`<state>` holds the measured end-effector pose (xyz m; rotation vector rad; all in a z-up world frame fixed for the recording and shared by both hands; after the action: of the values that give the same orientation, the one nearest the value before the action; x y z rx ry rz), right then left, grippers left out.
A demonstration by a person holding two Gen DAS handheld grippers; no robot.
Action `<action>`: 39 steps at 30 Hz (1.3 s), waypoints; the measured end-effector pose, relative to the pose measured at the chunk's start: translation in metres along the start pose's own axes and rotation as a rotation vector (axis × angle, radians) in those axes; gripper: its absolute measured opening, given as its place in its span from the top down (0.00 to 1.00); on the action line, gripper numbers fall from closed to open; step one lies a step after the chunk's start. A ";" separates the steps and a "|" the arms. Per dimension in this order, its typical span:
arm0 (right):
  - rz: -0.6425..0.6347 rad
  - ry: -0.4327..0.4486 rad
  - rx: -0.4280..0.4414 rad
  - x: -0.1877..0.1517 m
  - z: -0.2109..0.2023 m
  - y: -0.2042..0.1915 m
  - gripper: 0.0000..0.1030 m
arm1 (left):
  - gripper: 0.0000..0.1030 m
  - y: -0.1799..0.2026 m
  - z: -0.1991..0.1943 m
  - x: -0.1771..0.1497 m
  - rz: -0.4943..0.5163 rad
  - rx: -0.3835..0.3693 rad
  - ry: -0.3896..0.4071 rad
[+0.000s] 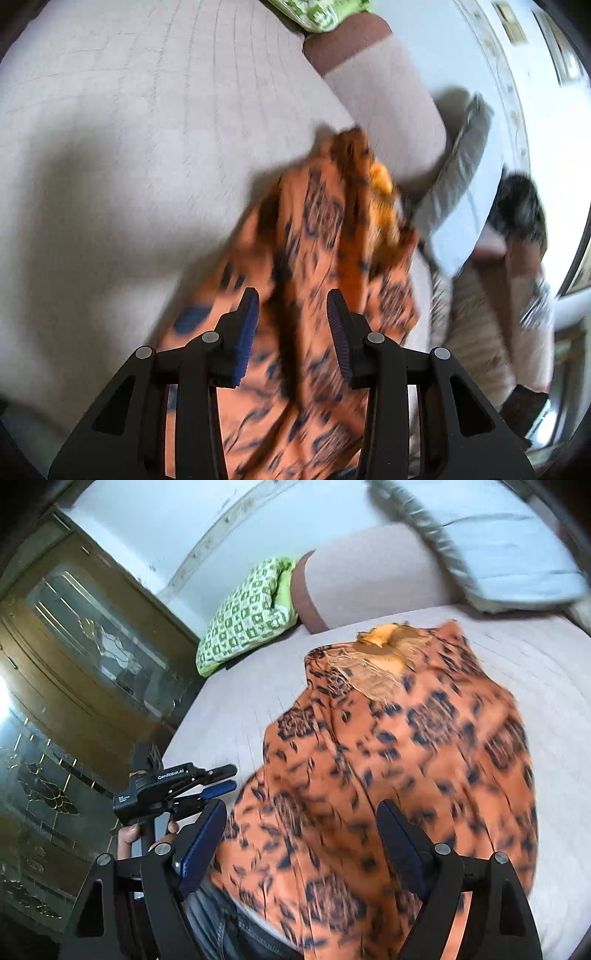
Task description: Fold small clothes
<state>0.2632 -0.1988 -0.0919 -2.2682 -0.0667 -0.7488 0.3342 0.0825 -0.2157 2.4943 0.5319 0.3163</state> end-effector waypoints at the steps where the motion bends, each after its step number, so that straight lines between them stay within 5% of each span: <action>1: 0.009 -0.019 0.002 0.019 0.018 0.002 0.20 | 0.62 0.000 0.007 0.012 -0.017 0.002 -0.002; 5: 0.012 -0.143 -0.014 0.074 0.087 0.019 0.42 | 0.62 0.000 0.047 0.053 -0.106 -0.032 -0.048; 15: 0.046 -0.295 -0.119 0.181 0.255 0.083 0.42 | 0.67 -0.009 0.098 0.088 -0.256 -0.211 -0.111; 16: 0.051 -0.301 -0.135 0.185 0.269 0.091 0.42 | 0.78 -0.010 0.098 0.088 -0.268 -0.216 -0.108; 17: 0.052 -0.315 -0.158 0.186 0.280 0.098 0.50 | 0.91 -0.010 0.097 0.090 -0.251 -0.204 -0.097; 18: 0.042 -0.340 -0.192 0.188 0.292 0.105 0.78 | 0.92 -0.009 0.094 0.091 -0.239 -0.204 -0.088; 20: 0.046 -0.330 -0.199 0.194 0.295 0.108 0.90 | 0.95 -0.009 0.072 0.098 -0.247 -0.246 -0.034; 25: -0.032 -0.212 -0.065 0.222 0.267 0.064 0.91 | 0.97 -0.004 0.016 0.111 -0.195 -0.266 0.117; 30: -0.015 -0.232 -0.082 0.230 0.297 0.074 0.91 | 1.00 -0.043 0.016 0.140 -0.229 -0.026 0.270; 33: 0.071 -0.307 -0.129 0.208 0.320 0.112 0.91 | 1.00 -0.048 0.037 0.129 -0.288 -0.111 0.160; 36: 0.097 -0.218 -0.034 0.213 0.288 0.106 0.84 | 1.00 -0.030 0.042 0.119 -0.193 -0.076 0.104; 39: 0.067 -0.146 -0.046 0.212 0.232 0.094 0.59 | 0.69 -0.004 0.051 0.104 -0.083 -0.050 0.063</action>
<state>0.5786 -0.1484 -0.1680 -2.3543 -0.0427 -0.5542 0.4425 0.1064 -0.2480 2.4132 0.6432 0.3719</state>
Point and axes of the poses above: each gripper's, at about its wrist camera, not at the fingertips, and z roughly the way its jaws point, y to its right, x to its top, the point moved 8 cm from there along z, roughly the way its jaws point, and after that the axes turned 10 degrees about x, right-handed, at the moved point
